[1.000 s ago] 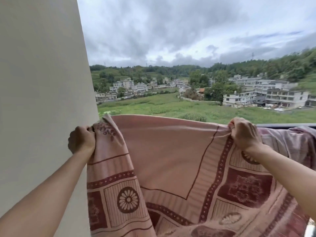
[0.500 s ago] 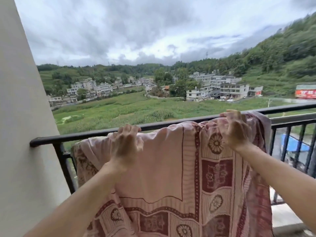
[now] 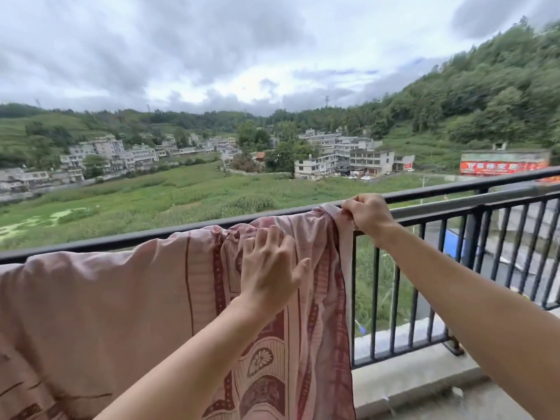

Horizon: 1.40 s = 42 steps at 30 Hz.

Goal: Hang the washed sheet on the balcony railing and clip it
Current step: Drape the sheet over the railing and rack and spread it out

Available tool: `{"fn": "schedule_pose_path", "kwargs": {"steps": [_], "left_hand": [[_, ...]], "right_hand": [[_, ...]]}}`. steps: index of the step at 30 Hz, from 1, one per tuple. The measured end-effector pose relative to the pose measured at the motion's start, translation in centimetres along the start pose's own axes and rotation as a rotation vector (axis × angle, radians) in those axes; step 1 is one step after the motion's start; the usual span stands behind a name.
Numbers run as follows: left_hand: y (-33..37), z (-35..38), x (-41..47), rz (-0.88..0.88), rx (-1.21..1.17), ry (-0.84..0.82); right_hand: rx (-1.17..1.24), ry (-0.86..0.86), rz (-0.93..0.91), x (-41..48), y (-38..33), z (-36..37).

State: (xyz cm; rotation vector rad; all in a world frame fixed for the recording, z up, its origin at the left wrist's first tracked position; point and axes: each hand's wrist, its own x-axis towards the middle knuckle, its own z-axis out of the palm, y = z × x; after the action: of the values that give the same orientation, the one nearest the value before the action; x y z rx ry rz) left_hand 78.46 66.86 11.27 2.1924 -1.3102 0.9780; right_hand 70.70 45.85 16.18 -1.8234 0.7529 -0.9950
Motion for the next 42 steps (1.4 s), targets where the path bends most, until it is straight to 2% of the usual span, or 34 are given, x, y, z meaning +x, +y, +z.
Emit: {"fn": "schedule_pose_path", "kwargs": {"steps": [2, 6, 7, 8, 11, 13, 15, 18, 21, 23, 25, 27, 28, 30, 31, 33, 34, 35, 39, 42], "left_hand": [[2.5, 1.6, 1.1, -0.017, 0.086, -0.048], [3.9, 3.3, 2.0, -0.108, 0.111, -0.099], [3.8, 3.2, 2.1, -0.114, 0.116, -0.097], [3.6, 3.0, 2.1, -0.115, 0.126, -0.093], [2.9, 1.7, 2.6, -0.155, 0.14, -0.075], [2.3, 0.5, 3.2, -0.221, 0.155, -0.054], [1.7, -0.2, 4.1, -0.268, 0.162, -0.043], [1.7, -0.4, 5.1, -0.3, 0.15, -0.046], [2.0, 0.5, 5.6, -0.323, 0.15, -0.08], [2.2, 1.3, 5.7, -0.36, 0.162, -0.145], [2.6, 2.3, 5.7, -0.358, 0.166, -0.177], [2.9, 3.2, 5.5, -0.344, 0.106, -0.133], [2.9, 3.6, 5.5, -0.35, 0.066, -0.1], [2.6, 4.0, 5.5, -0.358, 0.02, -0.067], [2.4, 4.1, 5.5, -0.35, 0.007, -0.066], [1.9, 3.8, 5.3, -0.333, -0.031, -0.052], [1.8, 3.5, 5.0, -0.329, -0.06, -0.033], [1.7, 3.2, 4.6, -0.325, -0.089, -0.007], [0.9, 1.3, 2.6, -0.313, -0.087, 0.145], [-1.5, -0.1, 1.2, -0.45, 0.004, 0.15]], "right_hand": [[-0.296, 0.022, -0.106, 1.5, 0.7, -1.7], [-0.713, -0.177, -0.183, 2.3, 1.5, -2.4], [-0.751, -0.207, -0.233, 2.5, 1.3, -2.0], [-0.713, -0.222, -0.284, 2.7, 1.0, -1.5], [-0.296, -0.159, -0.311, 4.5, -0.5, -1.2], [-0.008, 0.026, -0.212, 7.3, -2.1, -3.4], [0.139, 0.225, -0.127, 10.1, -3.3, -7.0], [0.103, 0.413, -0.088, 13.7, -3.2, -12.3], [-0.106, 0.524, 0.004, 15.3, 0.5, -15.9], [-0.3, 0.446, 0.08, 15.2, 3.9, -17.3], [-0.616, 0.244, 0.135, 13.7, 6.3, -17.2], [-0.883, 0.138, 0.045, 11.9, 7.1, -16.1], [-0.917, 0.13, -0.057, 11.1, 7.0, -15.1], [-0.817, 0.033, -0.279, 9.5, 5.7, -12.5], [-0.698, -0.097, -0.341, 8.7, 4.8, -11.0], [-0.478, -0.41, -0.338, 6.8, 2.9, -7.8], [-0.456, -0.501, -0.35, 6.0, 2.4, -6.4], [-0.472, -0.515, -0.389, 5.5, 2.3, -5.2], [-0.415, -0.336, -0.506, 5.1, 3.0, -3.8], [-0.348, -0.183, -0.606, 5.9, 3.5, -4.6]]}}
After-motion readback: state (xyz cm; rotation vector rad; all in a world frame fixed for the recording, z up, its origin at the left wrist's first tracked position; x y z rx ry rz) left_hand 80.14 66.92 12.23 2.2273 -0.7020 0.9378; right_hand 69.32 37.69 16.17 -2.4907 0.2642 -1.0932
